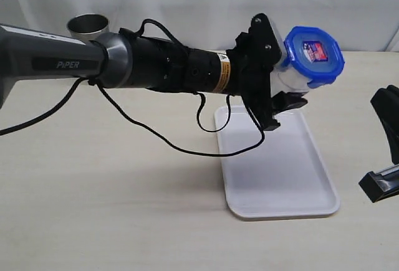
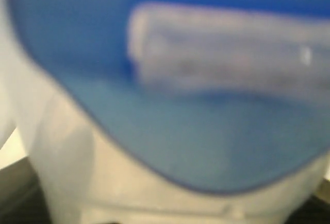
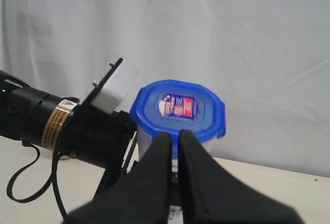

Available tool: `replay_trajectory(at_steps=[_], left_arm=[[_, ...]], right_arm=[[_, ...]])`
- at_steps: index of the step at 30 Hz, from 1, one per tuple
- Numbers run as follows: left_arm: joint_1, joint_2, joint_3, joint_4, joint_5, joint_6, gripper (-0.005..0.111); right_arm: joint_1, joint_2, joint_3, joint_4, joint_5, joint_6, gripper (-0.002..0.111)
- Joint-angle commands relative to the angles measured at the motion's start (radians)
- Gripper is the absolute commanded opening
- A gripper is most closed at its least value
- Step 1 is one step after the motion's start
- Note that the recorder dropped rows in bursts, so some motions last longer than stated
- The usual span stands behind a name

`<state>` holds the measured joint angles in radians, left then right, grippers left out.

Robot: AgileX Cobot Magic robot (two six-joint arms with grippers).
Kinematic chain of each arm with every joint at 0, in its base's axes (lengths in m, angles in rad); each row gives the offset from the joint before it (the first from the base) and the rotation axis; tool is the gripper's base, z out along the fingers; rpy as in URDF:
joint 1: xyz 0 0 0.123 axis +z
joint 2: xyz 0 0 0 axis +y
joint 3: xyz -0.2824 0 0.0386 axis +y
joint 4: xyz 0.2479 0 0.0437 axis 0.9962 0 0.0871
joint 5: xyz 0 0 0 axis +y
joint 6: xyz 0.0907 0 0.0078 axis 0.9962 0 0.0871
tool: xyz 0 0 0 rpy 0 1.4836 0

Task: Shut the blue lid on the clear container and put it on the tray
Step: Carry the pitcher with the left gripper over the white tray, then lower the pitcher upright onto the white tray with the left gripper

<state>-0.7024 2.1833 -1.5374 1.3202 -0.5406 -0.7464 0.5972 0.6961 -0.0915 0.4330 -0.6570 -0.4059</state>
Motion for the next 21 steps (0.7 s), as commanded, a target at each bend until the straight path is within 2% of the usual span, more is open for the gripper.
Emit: replay_trajectory(at_steps=[1,8,12,17,21], left_arm=[[0.010,0.020,-0.012,-0.163,-0.131,-0.018,0.000],[0.010,0.168,-0.012,-0.460,-0.435,-0.005,0.000],[0.010,0.199,-0.012,-0.492,-0.416,0.040,0.000],[0.010,0.201,-0.012,-0.344,-0.302,0.040,0.000],[0.010,0.201,-0.012,-0.299,-0.284,0.040,0.000]], right_arm=[[-0.002,-0.005,0.005,0.000,0.003,-0.005,0.005],[-0.002,-0.005,0.005,0.000,0.003,-0.005,0.005],[-0.002,-0.005,0.005,0.000,0.003,-0.005,0.005],[-0.002,-0.005,0.005,0.000,0.003,-0.005,0.005],[-0.002,-0.005,0.005,0.000,0.003,-0.005,0.005]])
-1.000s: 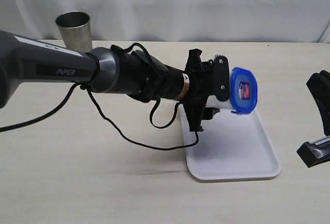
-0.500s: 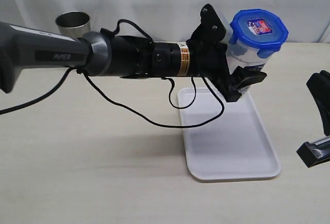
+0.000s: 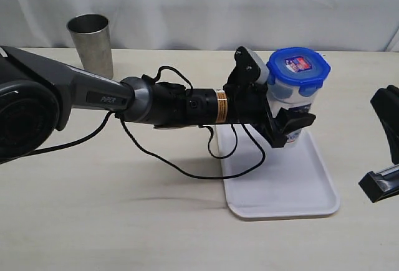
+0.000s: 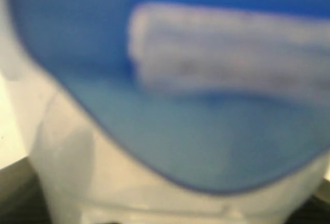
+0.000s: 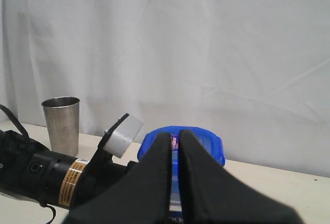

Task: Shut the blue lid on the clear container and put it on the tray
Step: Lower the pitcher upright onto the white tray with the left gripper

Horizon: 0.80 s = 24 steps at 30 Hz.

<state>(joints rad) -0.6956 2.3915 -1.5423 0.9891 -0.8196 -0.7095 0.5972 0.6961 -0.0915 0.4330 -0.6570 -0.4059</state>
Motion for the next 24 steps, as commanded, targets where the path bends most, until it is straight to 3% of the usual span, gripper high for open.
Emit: replay_trajectory(at_steps=[1,24], left_arm=[[0.003,-0.007,-0.007,0.025,-0.013,0.004,0.000],[-0.010,0.071,-0.007,0.019,-0.077,0.027,0.000]], right_arm=[[-0.002,-0.005,0.005,0.000,0.003,-0.005,0.005],[-0.002,-0.005,0.005,0.000,0.003,-0.005,0.005]])
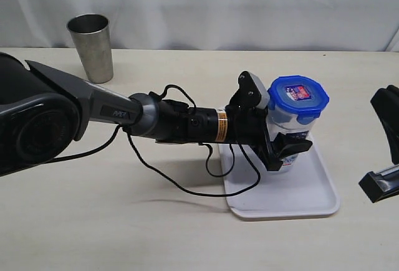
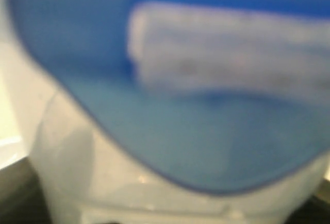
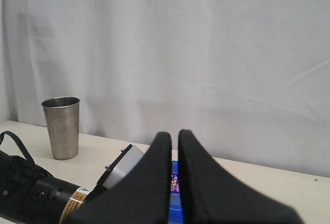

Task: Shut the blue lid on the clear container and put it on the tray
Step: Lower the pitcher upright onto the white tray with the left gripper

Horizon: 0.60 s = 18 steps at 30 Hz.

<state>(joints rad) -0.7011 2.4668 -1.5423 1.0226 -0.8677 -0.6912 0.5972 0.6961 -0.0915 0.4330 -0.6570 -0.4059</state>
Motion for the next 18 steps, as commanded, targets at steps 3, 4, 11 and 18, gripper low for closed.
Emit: replay_trajectory(at_steps=[3,4,11,18], left_arm=[[-0.004,-0.004,-0.007,-0.015,-0.027,0.009,0.000],[-0.004,-0.004,-0.007,-0.015,-0.027,0.009,0.002],[-0.004,-0.004,-0.007,-0.003,-0.033,0.015,0.069],[-0.002,-0.004,-0.007,-0.009,-0.011,0.010,0.098]], right_arm=[[-0.002,-0.005,0.005,0.000,0.003,-0.005,0.005],[-0.002,-0.005,0.005,0.000,0.003,-0.005,0.005],[-0.002,-0.005,0.005,0.000,0.003,-0.005,0.005],[-0.002,-0.005,0.005,0.000,0.003,-0.005,0.005]])
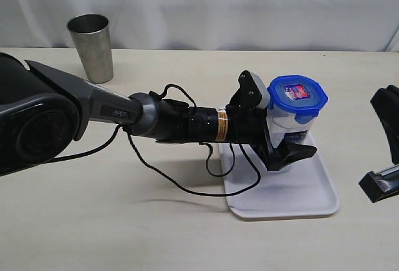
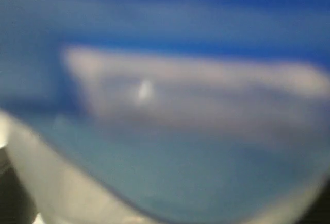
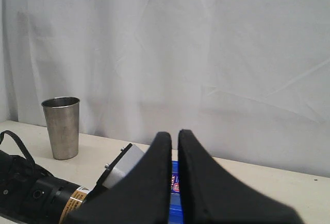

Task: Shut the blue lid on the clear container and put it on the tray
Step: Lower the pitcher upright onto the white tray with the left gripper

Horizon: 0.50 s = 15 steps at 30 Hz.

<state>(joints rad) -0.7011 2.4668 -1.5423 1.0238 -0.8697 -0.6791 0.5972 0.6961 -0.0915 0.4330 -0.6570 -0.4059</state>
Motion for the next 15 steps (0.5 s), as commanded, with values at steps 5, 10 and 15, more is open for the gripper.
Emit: replay_trajectory(at_steps=[5,10,15], left_arm=[[0.002,-0.006,-0.007,0.010,-0.006,-0.002,0.098],[0.015,-0.015,-0.007,0.021,0.004,-0.018,0.098],[0.027,-0.026,-0.007,0.088,0.013,-0.047,0.098]], right_arm=[[-0.002,-0.005,0.005,0.000,0.003,-0.005,0.005],[-0.002,-0.005,0.005,0.000,0.003,-0.005,0.005],[-0.002,-0.005,0.005,0.000,0.003,-0.005,0.005]])
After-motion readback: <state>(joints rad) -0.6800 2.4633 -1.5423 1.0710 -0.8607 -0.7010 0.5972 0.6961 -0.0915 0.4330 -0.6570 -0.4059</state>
